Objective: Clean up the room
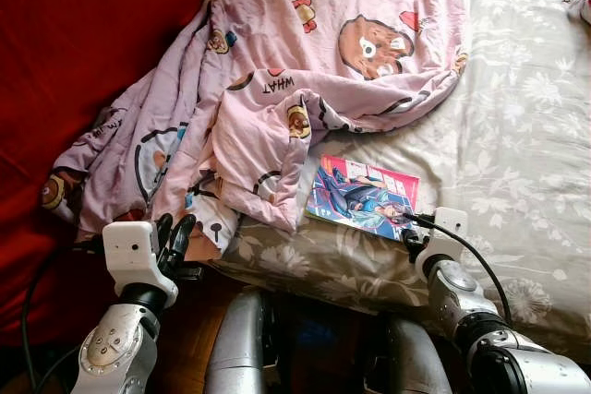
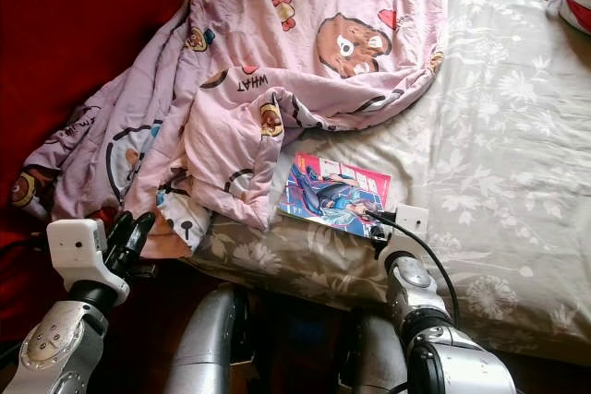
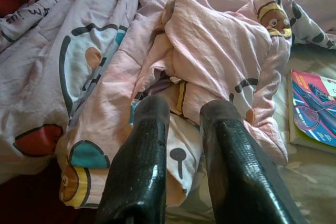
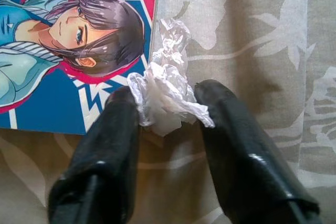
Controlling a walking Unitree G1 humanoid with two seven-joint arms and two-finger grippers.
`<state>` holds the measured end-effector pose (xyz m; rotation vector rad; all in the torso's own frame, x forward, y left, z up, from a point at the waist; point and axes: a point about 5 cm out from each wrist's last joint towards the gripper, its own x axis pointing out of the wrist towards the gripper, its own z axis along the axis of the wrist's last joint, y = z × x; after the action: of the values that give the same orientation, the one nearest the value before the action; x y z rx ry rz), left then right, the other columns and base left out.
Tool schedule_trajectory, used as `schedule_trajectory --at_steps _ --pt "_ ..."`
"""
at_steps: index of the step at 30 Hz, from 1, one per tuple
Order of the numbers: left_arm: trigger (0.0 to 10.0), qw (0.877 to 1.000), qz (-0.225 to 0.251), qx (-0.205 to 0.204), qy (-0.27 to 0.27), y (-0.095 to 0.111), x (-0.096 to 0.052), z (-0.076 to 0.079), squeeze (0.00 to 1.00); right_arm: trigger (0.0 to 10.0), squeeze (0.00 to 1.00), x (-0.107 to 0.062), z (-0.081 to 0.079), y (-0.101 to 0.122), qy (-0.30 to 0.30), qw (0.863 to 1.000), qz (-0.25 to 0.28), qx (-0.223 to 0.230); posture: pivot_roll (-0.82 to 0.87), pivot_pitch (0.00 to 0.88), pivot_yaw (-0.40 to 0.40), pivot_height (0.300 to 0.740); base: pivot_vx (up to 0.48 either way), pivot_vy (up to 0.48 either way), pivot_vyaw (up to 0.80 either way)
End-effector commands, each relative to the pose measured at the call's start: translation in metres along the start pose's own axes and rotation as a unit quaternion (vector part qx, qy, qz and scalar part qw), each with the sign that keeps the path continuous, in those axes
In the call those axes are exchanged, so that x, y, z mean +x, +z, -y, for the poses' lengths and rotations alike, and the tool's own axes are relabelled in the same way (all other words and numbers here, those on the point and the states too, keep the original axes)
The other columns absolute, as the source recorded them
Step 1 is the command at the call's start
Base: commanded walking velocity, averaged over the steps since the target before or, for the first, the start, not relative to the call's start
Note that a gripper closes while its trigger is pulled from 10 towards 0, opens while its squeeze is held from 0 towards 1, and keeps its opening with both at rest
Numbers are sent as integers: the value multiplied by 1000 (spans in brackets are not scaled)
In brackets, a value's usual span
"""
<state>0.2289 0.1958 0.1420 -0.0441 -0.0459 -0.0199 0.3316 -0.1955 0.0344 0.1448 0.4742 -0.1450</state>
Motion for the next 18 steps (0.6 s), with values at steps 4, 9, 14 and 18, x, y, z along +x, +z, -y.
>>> schedule_trajectory --at_steps 4,9,14,18 --pt "10000 1000 -11 1 6 -1 -7 -6 0 0 0 -5 6 -23 -14 999 -35 3 240 347 56 630 0 0 0" --pt "10000 1000 -13 4 5 -1 -8 -6 0 0 0 -5 8 -24 -19 999 -37 3 240 347 57 630 0 0 0" --pt "10000 1000 -16 6 5 -3 -8 -7 0 0 0 -6 11 -25 -28 999 -40 4 244 334 58 630 0 0 0" --pt "10000 1000 -17 8 5 -5 -7 -9 0 0 0 -6 13 -25 -35 999 -40 5 242 324 59 630 0 0 0"
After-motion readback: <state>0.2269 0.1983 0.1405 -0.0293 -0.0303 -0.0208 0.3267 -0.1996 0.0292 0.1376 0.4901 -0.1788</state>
